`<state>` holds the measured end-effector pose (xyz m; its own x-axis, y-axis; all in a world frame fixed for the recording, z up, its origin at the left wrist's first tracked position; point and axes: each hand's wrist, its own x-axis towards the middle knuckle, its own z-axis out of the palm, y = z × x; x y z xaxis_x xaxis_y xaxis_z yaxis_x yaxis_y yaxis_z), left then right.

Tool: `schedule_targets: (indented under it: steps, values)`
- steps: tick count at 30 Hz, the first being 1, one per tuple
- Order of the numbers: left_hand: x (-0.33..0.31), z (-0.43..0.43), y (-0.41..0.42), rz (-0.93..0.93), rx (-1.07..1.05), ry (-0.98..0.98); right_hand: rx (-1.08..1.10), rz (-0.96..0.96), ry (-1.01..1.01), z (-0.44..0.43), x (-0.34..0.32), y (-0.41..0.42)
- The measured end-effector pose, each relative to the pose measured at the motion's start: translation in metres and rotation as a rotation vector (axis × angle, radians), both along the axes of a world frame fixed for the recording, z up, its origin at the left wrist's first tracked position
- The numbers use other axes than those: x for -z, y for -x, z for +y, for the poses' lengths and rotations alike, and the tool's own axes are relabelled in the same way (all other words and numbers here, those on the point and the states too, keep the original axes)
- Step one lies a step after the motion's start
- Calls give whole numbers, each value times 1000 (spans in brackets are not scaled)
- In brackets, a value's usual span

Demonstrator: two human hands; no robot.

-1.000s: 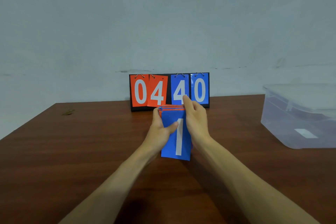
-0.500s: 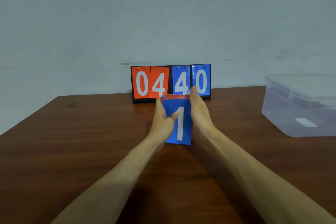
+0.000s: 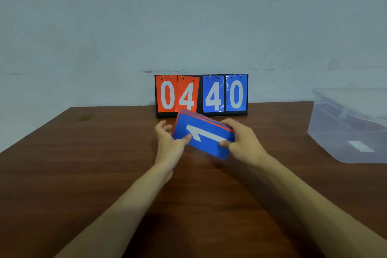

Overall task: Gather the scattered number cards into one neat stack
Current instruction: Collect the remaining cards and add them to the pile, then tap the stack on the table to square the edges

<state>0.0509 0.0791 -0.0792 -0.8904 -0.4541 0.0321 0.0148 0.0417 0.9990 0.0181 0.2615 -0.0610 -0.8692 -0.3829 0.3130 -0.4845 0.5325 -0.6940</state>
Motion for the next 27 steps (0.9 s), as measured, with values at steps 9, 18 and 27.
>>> schedule_targets:
  steps: [9,18,27]
  values:
    - [3,10,9,-41,-21,-82,30,-63,8,-5,10,-3]
    - [1,14,12,27,-69,-65,222,-474,672,-38,20,-15]
    - [5,26,6,45,-68,-63,357,-345,672,-29,17,-8]
